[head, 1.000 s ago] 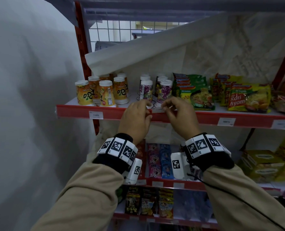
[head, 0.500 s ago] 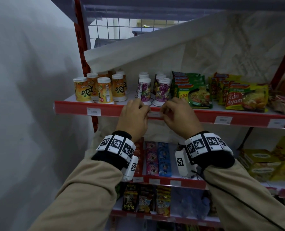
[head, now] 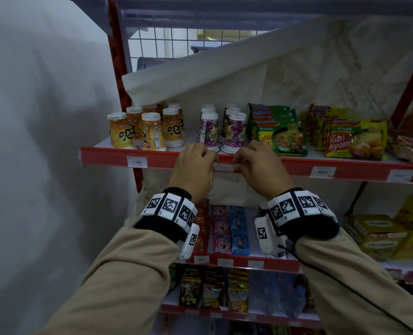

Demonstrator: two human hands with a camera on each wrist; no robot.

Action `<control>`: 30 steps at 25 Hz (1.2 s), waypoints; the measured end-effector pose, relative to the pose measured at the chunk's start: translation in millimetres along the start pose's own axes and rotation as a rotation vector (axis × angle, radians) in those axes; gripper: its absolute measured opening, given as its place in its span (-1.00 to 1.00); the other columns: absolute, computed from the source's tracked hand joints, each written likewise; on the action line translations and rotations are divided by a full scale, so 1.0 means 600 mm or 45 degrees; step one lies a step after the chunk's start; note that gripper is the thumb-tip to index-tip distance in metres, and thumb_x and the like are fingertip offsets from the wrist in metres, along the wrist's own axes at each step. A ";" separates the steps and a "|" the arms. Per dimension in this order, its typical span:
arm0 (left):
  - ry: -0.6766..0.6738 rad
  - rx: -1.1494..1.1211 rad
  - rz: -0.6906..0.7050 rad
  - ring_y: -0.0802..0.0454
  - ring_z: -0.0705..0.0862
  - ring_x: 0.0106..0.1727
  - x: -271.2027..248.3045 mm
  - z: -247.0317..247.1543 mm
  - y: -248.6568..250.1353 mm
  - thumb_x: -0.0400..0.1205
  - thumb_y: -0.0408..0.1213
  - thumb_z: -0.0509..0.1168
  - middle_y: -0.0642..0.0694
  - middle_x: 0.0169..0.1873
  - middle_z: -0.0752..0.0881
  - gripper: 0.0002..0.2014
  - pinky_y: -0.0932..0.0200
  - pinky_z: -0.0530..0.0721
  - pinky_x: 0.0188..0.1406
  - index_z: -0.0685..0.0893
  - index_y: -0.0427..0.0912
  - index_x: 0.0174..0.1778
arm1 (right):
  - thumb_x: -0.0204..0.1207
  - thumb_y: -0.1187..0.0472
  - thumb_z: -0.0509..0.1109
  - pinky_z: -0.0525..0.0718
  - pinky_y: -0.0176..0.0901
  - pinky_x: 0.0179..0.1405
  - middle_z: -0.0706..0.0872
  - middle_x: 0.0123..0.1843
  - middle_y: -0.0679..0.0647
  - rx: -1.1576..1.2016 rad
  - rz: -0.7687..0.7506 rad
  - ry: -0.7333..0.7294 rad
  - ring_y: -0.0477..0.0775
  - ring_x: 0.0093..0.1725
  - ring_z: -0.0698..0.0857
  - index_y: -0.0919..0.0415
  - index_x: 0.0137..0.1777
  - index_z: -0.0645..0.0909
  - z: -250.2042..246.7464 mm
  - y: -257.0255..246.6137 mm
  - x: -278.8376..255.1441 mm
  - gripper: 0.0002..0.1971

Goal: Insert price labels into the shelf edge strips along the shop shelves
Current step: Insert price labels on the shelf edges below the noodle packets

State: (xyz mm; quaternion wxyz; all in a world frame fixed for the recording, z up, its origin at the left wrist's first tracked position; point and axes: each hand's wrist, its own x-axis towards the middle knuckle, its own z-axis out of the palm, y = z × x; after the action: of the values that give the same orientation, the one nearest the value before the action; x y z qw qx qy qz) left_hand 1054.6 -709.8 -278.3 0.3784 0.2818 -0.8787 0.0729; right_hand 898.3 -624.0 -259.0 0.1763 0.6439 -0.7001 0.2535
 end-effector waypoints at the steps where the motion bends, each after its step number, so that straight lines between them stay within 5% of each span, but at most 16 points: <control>1: -0.008 -0.005 0.002 -0.22 0.49 -0.03 0.000 0.000 -0.001 0.62 -0.35 0.25 -0.24 -0.08 0.59 -0.87 0.01 0.37 -0.09 0.68 -0.27 -0.03 | 0.55 0.15 0.40 0.41 -0.05 0.01 0.54 -0.05 0.07 0.004 0.008 -0.005 0.17 0.07 0.44 0.13 -0.02 0.68 0.000 0.000 0.000 -0.91; 12: -0.047 0.005 0.042 -0.18 0.48 -0.02 -0.001 -0.010 -0.006 0.59 -0.40 0.25 -0.20 -0.05 0.60 -0.85 0.11 0.26 -0.14 0.62 -0.21 0.06 | 0.43 0.18 0.51 0.47 0.03 -0.05 0.61 -0.12 0.12 0.069 0.052 0.165 0.19 -0.01 0.47 0.18 -0.10 0.61 0.009 -0.004 -0.012 -0.85; 18: 0.026 0.015 0.042 -0.23 0.54 -0.06 -0.005 -0.009 -0.004 0.54 -0.51 0.29 -0.28 -0.09 0.61 -0.83 0.02 0.37 -0.23 0.66 -0.31 0.03 | 0.39 0.28 0.54 0.50 0.06 0.08 0.59 0.05 0.21 0.012 0.118 0.262 0.27 0.10 0.47 0.26 -0.01 0.63 0.013 0.004 -0.041 -0.79; 26: 0.044 0.157 0.037 -0.17 0.53 0.02 0.002 -0.012 0.017 0.53 -0.22 0.33 -0.16 -0.02 0.60 -0.83 -0.03 0.45 -0.03 0.64 -0.19 -0.01 | 0.41 0.05 0.52 0.51 0.17 0.00 0.62 0.10 0.16 -0.264 0.282 0.297 0.30 0.10 0.48 0.14 0.04 0.64 -0.028 0.068 -0.088 -0.73; 30: -0.073 0.148 0.147 -0.13 0.49 0.12 0.020 0.010 0.076 0.57 -0.18 0.28 -0.10 0.10 0.57 -0.73 0.02 0.43 0.03 0.59 -0.11 0.18 | 0.39 0.08 0.55 0.50 0.12 -0.02 0.63 0.06 0.15 -0.249 0.278 0.338 0.30 0.07 0.51 0.13 0.00 0.65 -0.056 0.114 -0.105 -0.75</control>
State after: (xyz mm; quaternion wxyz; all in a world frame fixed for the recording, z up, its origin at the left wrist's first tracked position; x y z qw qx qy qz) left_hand 1019.5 -679.0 -270.2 0.3313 0.2543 -0.8982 0.1374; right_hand 834.9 -550.2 -276.7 0.3001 0.5050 -0.7576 0.2846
